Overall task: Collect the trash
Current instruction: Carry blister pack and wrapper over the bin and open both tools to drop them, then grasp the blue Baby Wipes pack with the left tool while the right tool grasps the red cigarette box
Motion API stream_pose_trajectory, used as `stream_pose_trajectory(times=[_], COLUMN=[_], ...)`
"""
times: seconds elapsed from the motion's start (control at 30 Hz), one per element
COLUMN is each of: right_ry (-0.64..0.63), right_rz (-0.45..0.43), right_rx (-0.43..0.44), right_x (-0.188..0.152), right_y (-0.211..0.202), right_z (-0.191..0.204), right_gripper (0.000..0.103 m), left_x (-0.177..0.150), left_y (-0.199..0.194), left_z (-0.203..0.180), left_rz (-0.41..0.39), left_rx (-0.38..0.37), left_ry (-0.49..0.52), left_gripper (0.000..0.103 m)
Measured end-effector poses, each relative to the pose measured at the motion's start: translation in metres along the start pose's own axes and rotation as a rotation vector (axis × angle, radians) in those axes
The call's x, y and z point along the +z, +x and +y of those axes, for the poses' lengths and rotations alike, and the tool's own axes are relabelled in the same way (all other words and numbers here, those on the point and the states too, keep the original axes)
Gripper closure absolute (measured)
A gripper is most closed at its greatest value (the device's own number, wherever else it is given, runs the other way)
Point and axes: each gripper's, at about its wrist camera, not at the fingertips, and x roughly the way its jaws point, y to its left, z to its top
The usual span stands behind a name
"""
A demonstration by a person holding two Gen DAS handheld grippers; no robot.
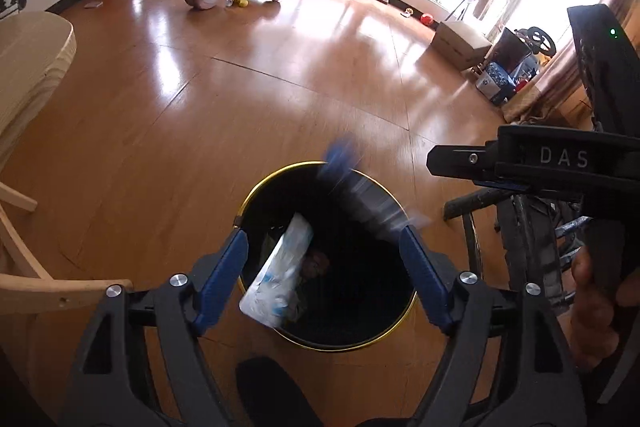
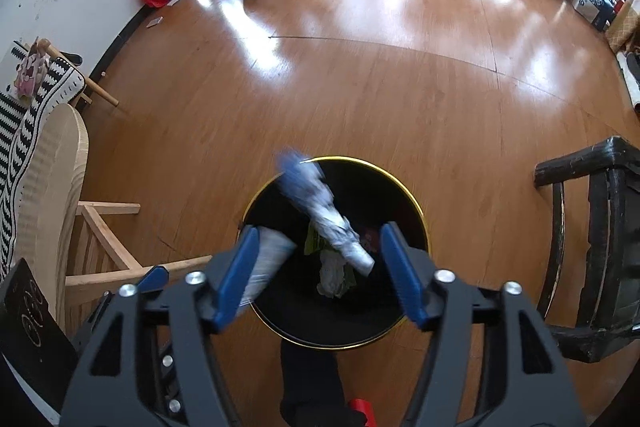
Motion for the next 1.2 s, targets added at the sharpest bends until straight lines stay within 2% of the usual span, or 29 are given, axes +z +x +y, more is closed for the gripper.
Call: stream_pose_trajectory(times=[0.1,0.27,0.33,0.5,0.67,0.8,0.93,1.03,1.1,1.2], right_ry=[-0.010,-0.071,-0.139,-0.354,-0.543,-0.719,-0.859,-0.957,-1.010,-1.074], right_rz=[-0.006,-0.044,-0.069,-0.114,-0.130,-0.146,-0.129,-0.133,-0.134,-0.147], right_rx=[0.004,0.030,0.062,0.155,0.306,0.410,0.506,0.558,0.588,0.587], right_x=[0.001,0.002,0.000,-0.019,-0.059,-0.110,-0.163,-0.199,-0.215,-0.234], right_y=[-0.002,-0.011,-0.019,-0.040,-0.065,-0.085,-0.094,-0.098,-0.097,-0.087], right_z=[0.004,0.035,0.065,0.156,0.259,0.353,0.436,0.491,0.522,0.559], right_gripper=[0.038,0.031,0.029,0.029,0.029,0.029,0.029,0.029,0.028,0.025], left_x=[0.001,0.003,0.002,-0.014,-0.056,-0.105,-0.160,-0.197,-0.216,-0.237], left_y=[-0.006,-0.051,-0.081,-0.170,-0.274,-0.352,-0.425,-0.464,-0.483,-0.502], left_z=[0.006,0.031,0.047,0.099,0.164,0.212,0.264,0.298,0.318,0.351], left_rz=[0.001,-0.047,-0.081,-0.167,-0.238,-0.280,-0.330,-0.350,-0.358,-0.365], left_rx=[0.014,0.077,0.115,0.240,0.425,0.564,0.696,0.778,0.803,0.815], left_ry=[-0.021,-0.072,-0.109,-0.186,-0.261,-0.328,-0.463,-0.558,-0.607,-0.671], left_gripper=[0.025,0.017,0.013,0.011,0.010,0.010,0.010,0.010,0.010,0.010])
